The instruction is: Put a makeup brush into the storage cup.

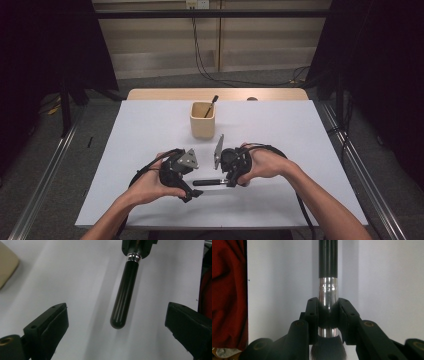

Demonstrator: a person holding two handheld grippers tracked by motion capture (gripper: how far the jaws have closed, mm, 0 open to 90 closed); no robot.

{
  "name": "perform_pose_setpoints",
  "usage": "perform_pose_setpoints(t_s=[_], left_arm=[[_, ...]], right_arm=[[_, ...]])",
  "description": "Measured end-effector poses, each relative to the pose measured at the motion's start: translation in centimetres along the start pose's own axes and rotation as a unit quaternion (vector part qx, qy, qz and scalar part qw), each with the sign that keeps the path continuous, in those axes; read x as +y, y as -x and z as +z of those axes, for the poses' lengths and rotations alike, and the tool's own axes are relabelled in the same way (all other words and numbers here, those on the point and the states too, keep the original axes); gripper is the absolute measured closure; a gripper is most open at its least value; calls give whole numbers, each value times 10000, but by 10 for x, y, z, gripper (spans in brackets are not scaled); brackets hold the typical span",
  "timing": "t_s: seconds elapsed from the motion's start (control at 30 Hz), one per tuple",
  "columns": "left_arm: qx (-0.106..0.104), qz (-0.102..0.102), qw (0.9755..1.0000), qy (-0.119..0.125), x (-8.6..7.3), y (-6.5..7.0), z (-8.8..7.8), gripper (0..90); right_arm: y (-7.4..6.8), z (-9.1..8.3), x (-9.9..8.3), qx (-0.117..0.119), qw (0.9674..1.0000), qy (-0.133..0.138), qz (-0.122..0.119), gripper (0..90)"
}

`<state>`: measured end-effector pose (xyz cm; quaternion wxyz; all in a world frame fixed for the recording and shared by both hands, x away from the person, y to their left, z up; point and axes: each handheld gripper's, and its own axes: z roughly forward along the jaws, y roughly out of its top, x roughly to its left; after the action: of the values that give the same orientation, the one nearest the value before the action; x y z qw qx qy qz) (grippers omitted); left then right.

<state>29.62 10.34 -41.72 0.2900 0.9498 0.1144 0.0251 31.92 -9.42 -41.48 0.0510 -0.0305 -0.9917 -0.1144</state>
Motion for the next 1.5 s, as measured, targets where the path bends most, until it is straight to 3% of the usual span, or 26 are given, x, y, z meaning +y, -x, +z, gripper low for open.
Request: perform_pose_setpoints(t_s=[0.1, 0.37, 0.47, 0.5, 0.67, 0.8, 1.0, 1.13, 1.3, 1.43, 1.5], left_arm=[[-43, -74, 9999, -144, 1, -2, 5, 85], [-225, -17, 9989, -407, 2, -5, 10, 108], [-316, -202, 9988, -304, 4, -7, 12, 97], [-307, -147, 9989, -331, 5, -7, 13, 98], [-433, -80, 9984, -352, 7, -5, 16, 270], [-415, -129, 9986, -289, 8, -6, 17, 297], [-610, -158, 9975, -326, 8, -9, 19, 393], [-605, -64, 9977, -313, 9, -8, 20, 507], [-615, 73, 9973, -404, 9, -9, 23, 554], [-601, 70, 9977, -303, 10, -6, 25, 607], [-543, 184, 9981, -213, 11, -6, 24, 636]], right_arm=[[0, 1, 0, 19, 10000, 28, 6, 721], [1, 2, 2, 51, 10000, 61, -25, 721], [1, 2, 2, 43, 10000, 74, -21, 722], [1, 2, 2, 52, 10000, 70, -33, 721], [0, 2, 3, 11, 9999, 115, -46, 722], [0, 2, 3, -27, 9999, 143, -56, 722], [-1, 2, 3, -30, 9998, 176, -53, 722], [-1, 3, 4, -14, 9998, 162, -95, 721], [0, 4, 3, -19, 9998, 176, -114, 722], [0, 3, 2, -54, 9997, 204, -99, 722], [0, 3, 2, -50, 9997, 217, -108, 722]])
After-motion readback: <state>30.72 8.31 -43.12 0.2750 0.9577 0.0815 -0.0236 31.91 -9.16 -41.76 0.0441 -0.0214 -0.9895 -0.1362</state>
